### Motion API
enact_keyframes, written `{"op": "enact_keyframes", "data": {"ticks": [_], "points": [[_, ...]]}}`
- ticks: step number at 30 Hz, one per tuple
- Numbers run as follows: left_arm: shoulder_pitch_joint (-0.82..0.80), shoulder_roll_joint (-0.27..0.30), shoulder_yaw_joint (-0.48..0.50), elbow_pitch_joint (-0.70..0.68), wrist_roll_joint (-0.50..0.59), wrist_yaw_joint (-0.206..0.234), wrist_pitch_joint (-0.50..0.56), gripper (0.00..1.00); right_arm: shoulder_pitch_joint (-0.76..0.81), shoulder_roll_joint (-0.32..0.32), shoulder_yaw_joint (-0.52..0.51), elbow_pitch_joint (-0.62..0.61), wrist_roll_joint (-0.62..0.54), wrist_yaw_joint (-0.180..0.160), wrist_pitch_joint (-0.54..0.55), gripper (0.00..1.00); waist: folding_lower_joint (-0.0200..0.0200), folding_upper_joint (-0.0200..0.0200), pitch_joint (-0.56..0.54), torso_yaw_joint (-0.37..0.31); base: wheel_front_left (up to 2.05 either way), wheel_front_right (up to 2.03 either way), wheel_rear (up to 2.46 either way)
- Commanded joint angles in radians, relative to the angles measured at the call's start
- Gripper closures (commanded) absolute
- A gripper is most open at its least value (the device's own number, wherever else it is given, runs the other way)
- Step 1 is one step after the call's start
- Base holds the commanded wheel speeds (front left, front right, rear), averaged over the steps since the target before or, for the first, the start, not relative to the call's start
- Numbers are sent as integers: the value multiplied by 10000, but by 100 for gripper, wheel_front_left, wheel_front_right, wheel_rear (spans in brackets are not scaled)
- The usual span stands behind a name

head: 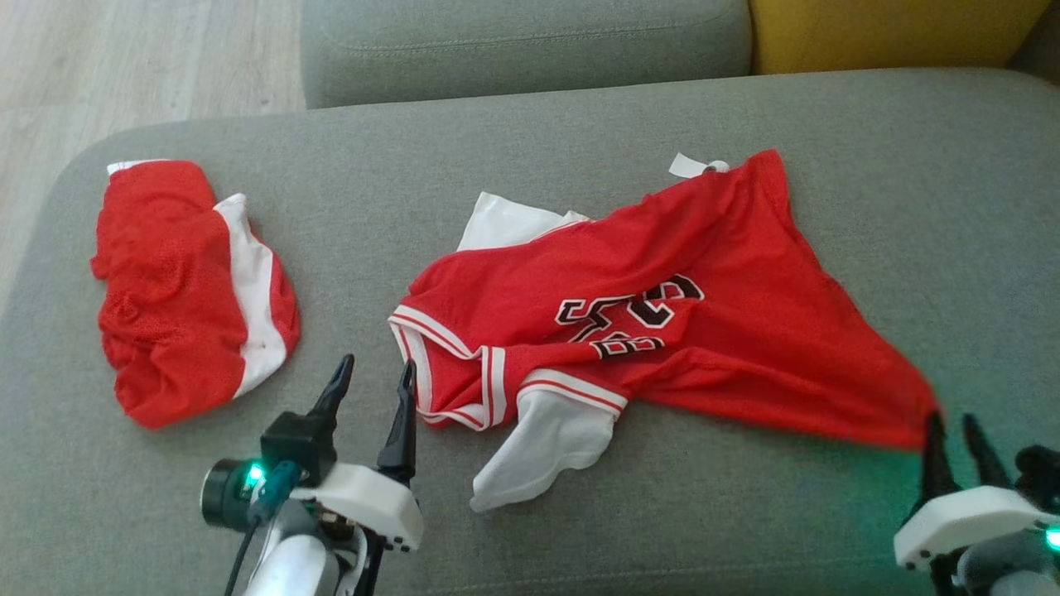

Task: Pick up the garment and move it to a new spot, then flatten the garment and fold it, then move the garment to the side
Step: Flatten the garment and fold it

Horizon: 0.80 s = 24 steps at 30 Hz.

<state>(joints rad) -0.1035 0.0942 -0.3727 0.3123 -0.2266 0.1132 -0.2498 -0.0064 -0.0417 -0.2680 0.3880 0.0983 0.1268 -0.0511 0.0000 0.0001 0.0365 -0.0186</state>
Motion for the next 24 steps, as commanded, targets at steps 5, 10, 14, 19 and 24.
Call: {"op": "enact_keyframes", "data": {"ticks": [5, 10, 14, 19, 24], "points": [[-284, 0, 406, -247, 125, -122, -120, 0, -453, -85, 444, -871, 414, 39, -711, 0, 0, -1, -7, -72, 0, 0, 0], [-210, -56, 388, -223, 81, -231, -120, 0, -474, -85, 1237, -1400, 936, 39, -1574, 0, 0, -1, -62, -42, 0, 0, 0], [-148, -87, 395, -197, 75, -263, -120, 0, -505, -85, 2230, -1651, 1221, 39, -1768, 0, 0, -1, -86, 11, 0, 0, 0], [-263, -144, 337, -197, 114, -297, -120, 0, -910, -85, 3399, -1960, 1043, 39, -1581, 0, 0, -1, 38, 296, 0, 0, 0], [-373, -225, 215, -213, 131, -383, -120, 0, -1669, -85, 4329, -1977, 842, 39, -912, 0, 0, -1, 273, 872, 0, 0, 0]]}}
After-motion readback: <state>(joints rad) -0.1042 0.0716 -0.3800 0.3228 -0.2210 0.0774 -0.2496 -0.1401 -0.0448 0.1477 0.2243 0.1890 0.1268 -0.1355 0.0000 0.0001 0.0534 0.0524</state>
